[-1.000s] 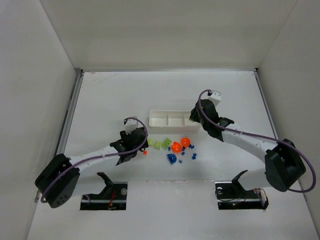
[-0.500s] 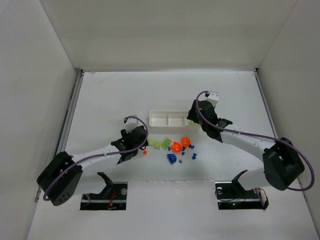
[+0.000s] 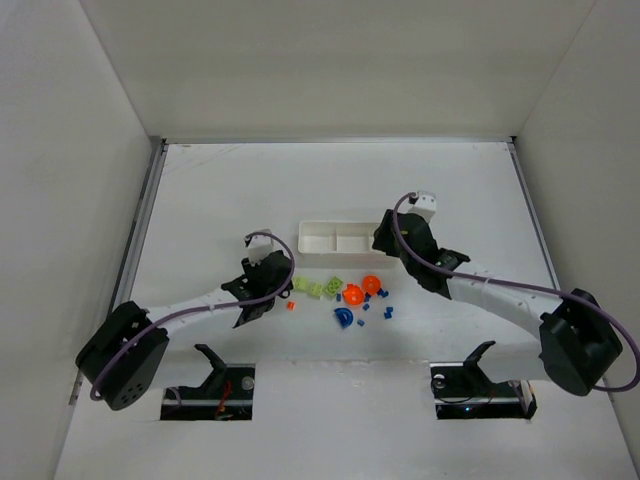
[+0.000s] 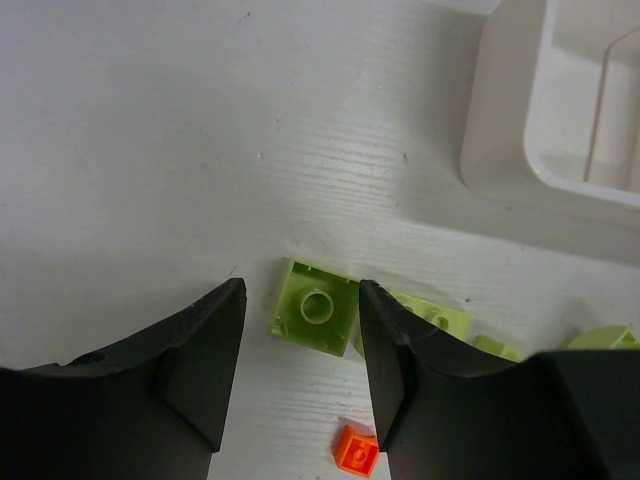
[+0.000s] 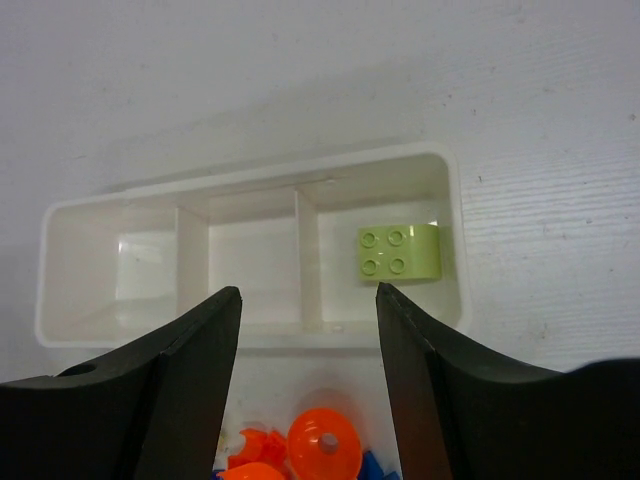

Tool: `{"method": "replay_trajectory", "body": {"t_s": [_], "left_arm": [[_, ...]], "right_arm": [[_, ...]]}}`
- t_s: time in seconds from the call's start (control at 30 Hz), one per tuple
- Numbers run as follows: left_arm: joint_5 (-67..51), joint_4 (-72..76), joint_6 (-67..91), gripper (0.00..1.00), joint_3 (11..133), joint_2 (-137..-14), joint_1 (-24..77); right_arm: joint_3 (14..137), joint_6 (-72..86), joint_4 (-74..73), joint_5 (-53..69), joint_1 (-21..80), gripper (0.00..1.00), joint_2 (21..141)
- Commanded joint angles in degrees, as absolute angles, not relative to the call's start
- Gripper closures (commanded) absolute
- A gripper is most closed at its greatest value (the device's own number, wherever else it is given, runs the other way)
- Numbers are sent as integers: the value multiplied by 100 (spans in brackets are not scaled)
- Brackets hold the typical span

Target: Sort the legos into containers by color

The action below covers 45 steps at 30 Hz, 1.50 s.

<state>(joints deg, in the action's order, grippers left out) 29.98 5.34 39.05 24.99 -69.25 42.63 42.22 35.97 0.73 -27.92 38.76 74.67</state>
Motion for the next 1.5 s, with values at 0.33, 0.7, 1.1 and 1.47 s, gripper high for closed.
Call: {"method": "replay_trajectory", "body": {"t_s": [0.33,0.7,1.1,1.47], "left_arm": [[2918,712,3937,67,2470,-7198,4109],[2953,484,3876,86,2505,-6847,4012],[2427,122,3727,86,4208,-6422,4644],[1486,1143,3630,84,6616,-9569,5427]], "right_arm": [[4351,3507,396,-2769,4846,39,7523],[4026,3560,536,-2689,5075,38,7216],[3094,3946,510,-2900,4672,63,6083],[2338,4711,-9,-3252,3749,73,4923]]}}
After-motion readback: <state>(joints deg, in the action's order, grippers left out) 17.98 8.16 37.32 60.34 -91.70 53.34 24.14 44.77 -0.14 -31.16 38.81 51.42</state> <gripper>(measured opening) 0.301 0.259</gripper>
